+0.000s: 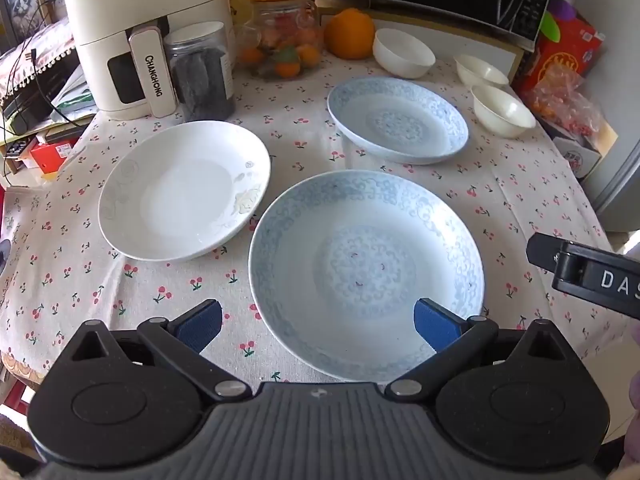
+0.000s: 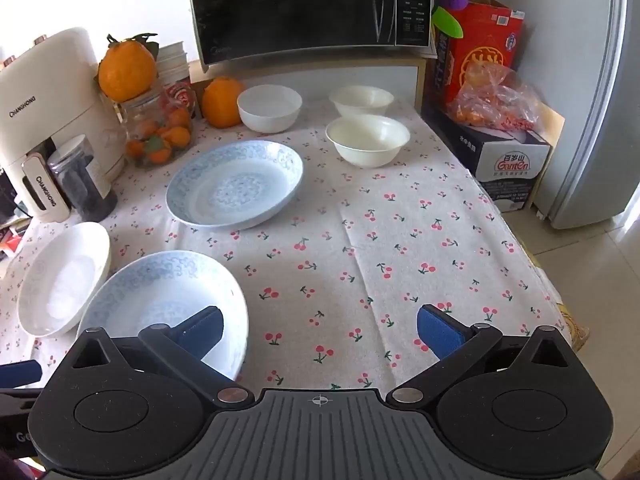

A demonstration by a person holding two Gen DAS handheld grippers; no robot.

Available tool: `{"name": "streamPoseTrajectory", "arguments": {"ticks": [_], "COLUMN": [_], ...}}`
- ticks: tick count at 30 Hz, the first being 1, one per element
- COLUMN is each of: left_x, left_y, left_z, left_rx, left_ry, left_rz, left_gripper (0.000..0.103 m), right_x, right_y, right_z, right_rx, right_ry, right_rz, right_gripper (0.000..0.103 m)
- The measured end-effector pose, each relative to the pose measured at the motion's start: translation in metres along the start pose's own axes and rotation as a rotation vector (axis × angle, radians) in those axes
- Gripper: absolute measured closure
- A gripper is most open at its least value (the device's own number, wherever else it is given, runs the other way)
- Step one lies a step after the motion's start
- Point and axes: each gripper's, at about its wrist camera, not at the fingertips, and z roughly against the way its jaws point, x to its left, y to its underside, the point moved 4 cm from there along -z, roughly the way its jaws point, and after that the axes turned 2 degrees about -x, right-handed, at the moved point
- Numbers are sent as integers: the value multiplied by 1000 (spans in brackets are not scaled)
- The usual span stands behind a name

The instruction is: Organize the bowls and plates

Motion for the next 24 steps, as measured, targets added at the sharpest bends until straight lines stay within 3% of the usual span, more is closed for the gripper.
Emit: {"name": "streamPoseTrajectory", "arguments": {"ticks": [24], "left_x": [-1], "left_y": [1], "left_z": [2], "left_rx": [-8], "left_ry": [-22], "left_rz": [-17], "left_gripper": [0], "right_x": [7], "right_y": [1], "right_z": [2], "right_rx": [7], "right_ry": [1], "right_rz": [29], "right_gripper": [0]}}
